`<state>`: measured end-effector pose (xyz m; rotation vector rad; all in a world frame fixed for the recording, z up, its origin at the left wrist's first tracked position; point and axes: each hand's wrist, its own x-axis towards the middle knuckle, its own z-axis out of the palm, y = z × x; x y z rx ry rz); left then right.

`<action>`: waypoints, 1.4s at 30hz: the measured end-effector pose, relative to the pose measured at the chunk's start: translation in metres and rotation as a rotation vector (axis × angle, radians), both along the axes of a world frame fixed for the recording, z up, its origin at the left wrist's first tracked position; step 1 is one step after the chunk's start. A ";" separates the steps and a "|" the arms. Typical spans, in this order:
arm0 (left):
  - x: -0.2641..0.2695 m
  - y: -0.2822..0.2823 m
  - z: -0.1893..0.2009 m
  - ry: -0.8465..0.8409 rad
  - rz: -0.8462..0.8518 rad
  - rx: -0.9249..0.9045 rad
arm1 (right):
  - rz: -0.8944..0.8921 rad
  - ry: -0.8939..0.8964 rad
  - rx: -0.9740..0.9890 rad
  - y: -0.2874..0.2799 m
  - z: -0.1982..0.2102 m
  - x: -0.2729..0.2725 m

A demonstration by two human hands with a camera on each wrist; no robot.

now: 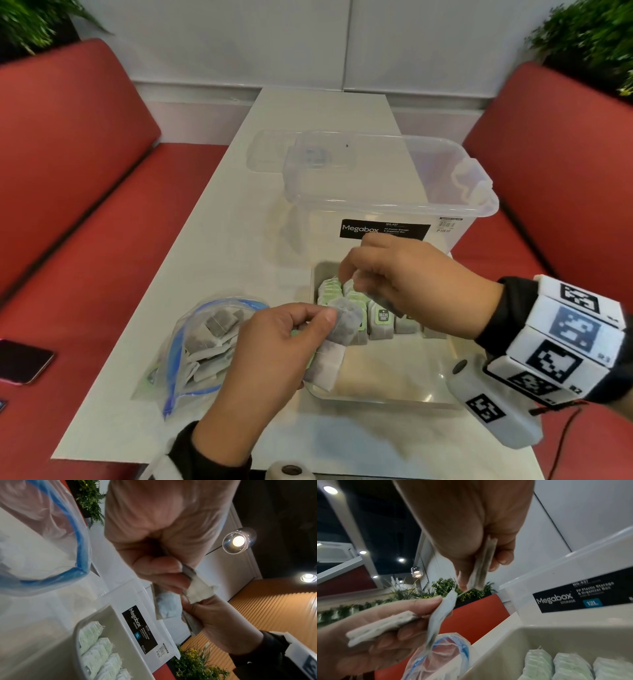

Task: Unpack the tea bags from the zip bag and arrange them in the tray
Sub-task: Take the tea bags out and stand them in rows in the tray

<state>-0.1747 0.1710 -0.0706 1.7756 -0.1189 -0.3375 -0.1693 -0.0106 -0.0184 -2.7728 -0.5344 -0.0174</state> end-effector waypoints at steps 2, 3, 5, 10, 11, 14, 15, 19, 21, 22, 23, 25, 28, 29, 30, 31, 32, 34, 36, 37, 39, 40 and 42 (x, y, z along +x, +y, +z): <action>0.000 -0.001 0.002 0.003 -0.033 0.007 | 0.042 -0.001 -0.076 0.001 0.002 -0.003; 0.000 -0.001 0.002 0.006 -0.036 0.007 | 0.049 -0.004 -0.100 0.002 0.004 -0.004; 0.001 -0.001 0.000 0.010 -0.022 -0.005 | 0.017 -0.006 -0.107 0.004 0.007 -0.006; 0.002 0.000 -0.004 0.015 0.020 -0.055 | -0.062 0.027 0.000 0.003 0.011 -0.007; 0.001 -0.001 -0.004 0.019 0.026 -0.073 | -0.073 0.047 0.025 0.003 0.011 -0.006; 0.001 -0.002 -0.002 0.038 0.023 -0.127 | -0.112 0.111 0.131 0.001 0.011 -0.006; 0.001 -0.001 -0.002 0.045 0.015 -0.145 | -0.119 0.123 0.167 0.001 0.012 -0.007; 0.000 0.001 0.000 0.115 -0.067 -0.238 | -0.037 0.118 0.174 -0.002 0.018 -0.010; -0.001 0.000 0.000 0.154 -0.109 -0.251 | -0.010 0.150 0.162 -0.001 0.020 -0.011; -0.001 -0.001 -0.001 0.157 -0.120 -0.245 | -0.015 0.182 0.164 -0.001 0.021 -0.011; -0.001 -0.002 -0.002 0.146 -0.122 -0.234 | -0.023 0.219 0.166 0.000 0.022 -0.012; -0.002 -0.004 -0.003 0.099 -0.110 -0.197 | -0.033 0.288 0.174 0.003 0.020 -0.013; -0.001 -0.007 -0.005 0.036 -0.087 -0.175 | -0.036 0.317 0.277 0.006 0.019 -0.014; -0.001 -0.009 -0.005 0.026 -0.083 -0.172 | -0.045 0.333 0.341 0.006 0.019 -0.015; -0.001 -0.010 -0.006 0.015 -0.080 -0.170 | -0.059 0.351 0.406 0.006 0.019 -0.015; -0.001 -0.012 -0.006 0.001 -0.073 -0.170 | -0.073 0.361 0.461 0.006 0.019 -0.016; -0.001 -0.013 -0.005 -0.014 -0.062 -0.171 | -0.089 0.356 0.503 0.006 0.018 -0.016; -0.003 -0.015 -0.003 -0.066 -0.036 -0.177 | -0.124 0.314 0.548 0.005 0.016 -0.016; -0.004 -0.014 -0.001 -0.132 -0.047 -0.168 | -0.154 0.278 0.565 0.004 0.014 -0.016; -0.004 -0.014 -0.001 -0.156 -0.076 -0.155 | -0.161 0.272 0.575 0.003 0.014 -0.017; -0.003 -0.013 -0.003 -0.211 -0.141 -0.100 | -0.165 0.288 0.612 0.003 0.014 -0.017; -0.002 -0.012 -0.004 -0.266 -0.179 -0.042 | -0.164 0.305 0.628 0.003 0.014 -0.017; -0.002 -0.014 -0.003 -0.380 -0.225 0.060 | -0.159 0.334 0.619 0.002 0.015 -0.017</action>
